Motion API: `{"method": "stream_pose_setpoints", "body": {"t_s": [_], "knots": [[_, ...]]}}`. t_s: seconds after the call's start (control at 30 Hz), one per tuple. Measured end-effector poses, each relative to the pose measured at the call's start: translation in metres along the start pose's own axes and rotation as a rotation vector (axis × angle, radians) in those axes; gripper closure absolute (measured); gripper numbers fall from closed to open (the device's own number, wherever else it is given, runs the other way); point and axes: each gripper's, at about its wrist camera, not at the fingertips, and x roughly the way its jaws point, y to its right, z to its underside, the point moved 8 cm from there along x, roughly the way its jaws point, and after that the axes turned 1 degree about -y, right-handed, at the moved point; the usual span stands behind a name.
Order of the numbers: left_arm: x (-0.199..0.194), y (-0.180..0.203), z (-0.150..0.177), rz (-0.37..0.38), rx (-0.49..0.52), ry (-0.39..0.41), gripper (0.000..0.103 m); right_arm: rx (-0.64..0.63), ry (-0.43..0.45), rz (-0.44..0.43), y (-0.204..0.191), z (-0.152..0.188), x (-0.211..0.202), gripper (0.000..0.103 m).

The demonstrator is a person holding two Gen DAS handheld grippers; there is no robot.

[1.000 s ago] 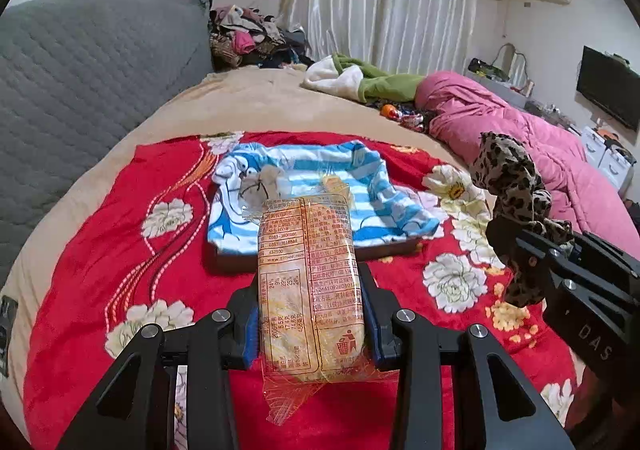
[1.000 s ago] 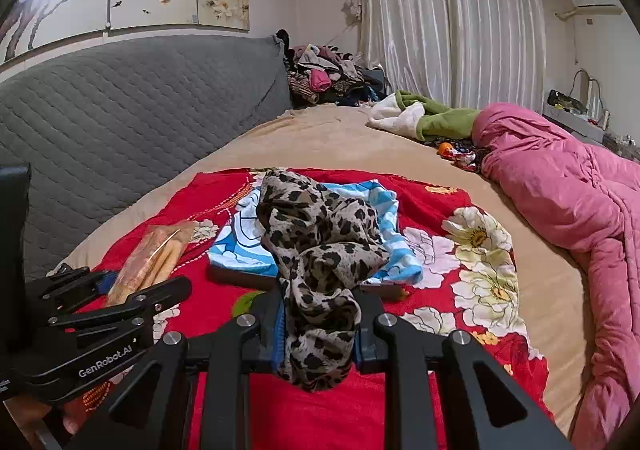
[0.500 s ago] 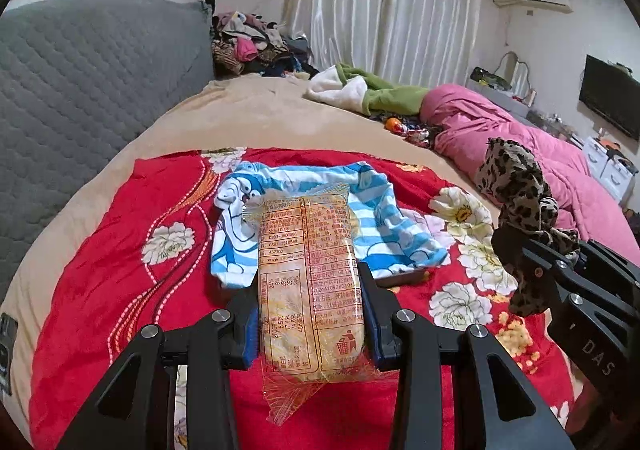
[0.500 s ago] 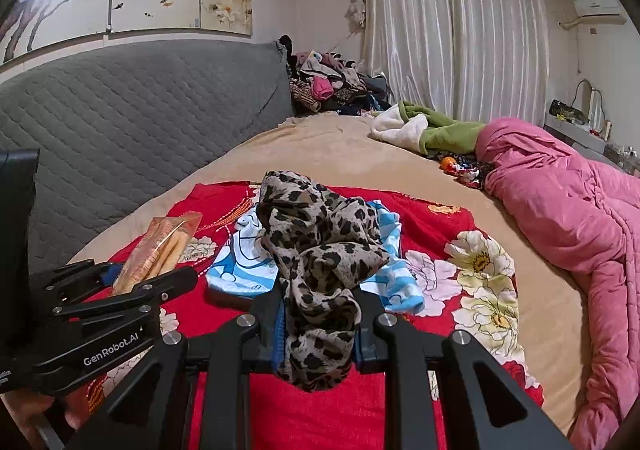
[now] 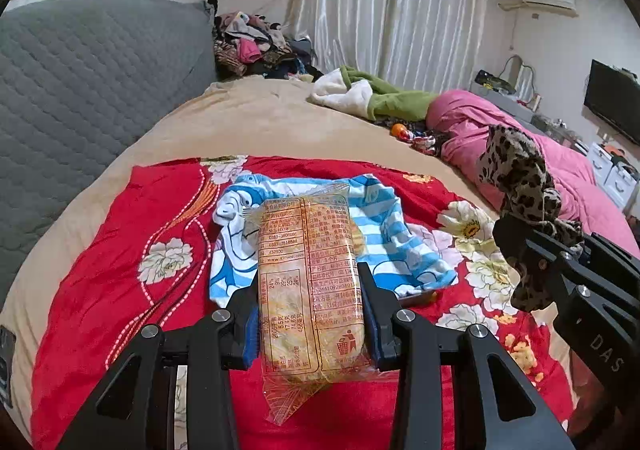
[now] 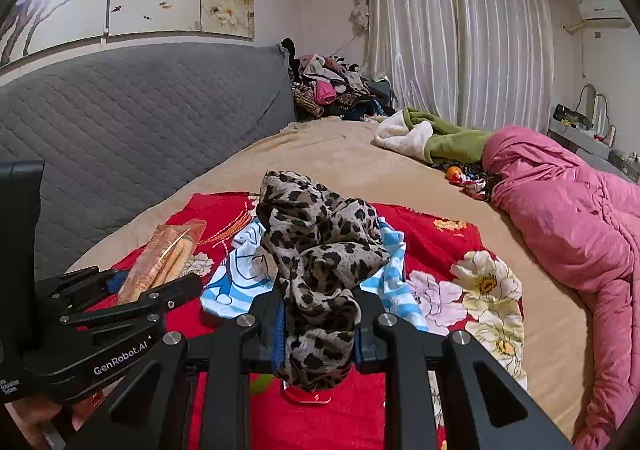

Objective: Organize objects
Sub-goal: 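Lift the bread packet and leopard scrunchie and carry both toward the tray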

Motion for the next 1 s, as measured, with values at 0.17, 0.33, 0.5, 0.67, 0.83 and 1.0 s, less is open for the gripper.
{"method": "stream_pose_setpoints", "body": {"t_s": [0.17, 0.33, 0.5, 0.67, 0.83, 1.0], "knots": [[0.005, 0.005, -0.010, 0.003, 0.007, 0.007, 0.062, -0.003, 0.008, 0.000, 0.003, -0.011, 0.004, 0.078], [0.010, 0.009, -0.019, 0.006, 0.010, 0.015, 0.062, 0.000, 0.007, 0.007, 0.007, -0.016, 0.011, 0.078], [0.015, 0.015, -0.027, 0.011, 0.012, 0.023, 0.062, 0.004, 0.008, 0.001, 0.009, -0.021, 0.019, 0.078], [0.025, 0.017, -0.032, 0.014, 0.015, 0.020, 0.062, 0.006, 0.012, -0.005, 0.011, -0.027, 0.028, 0.078], [0.033, 0.018, -0.035, 0.008, 0.013, 0.017, 0.062, 0.014, 0.016, -0.006, 0.016, -0.029, 0.037, 0.078], [0.048, 0.017, -0.037, 0.001, 0.007, 0.008, 0.062, 0.015, 0.007, -0.012, 0.018, -0.028, 0.046, 0.078]]}}
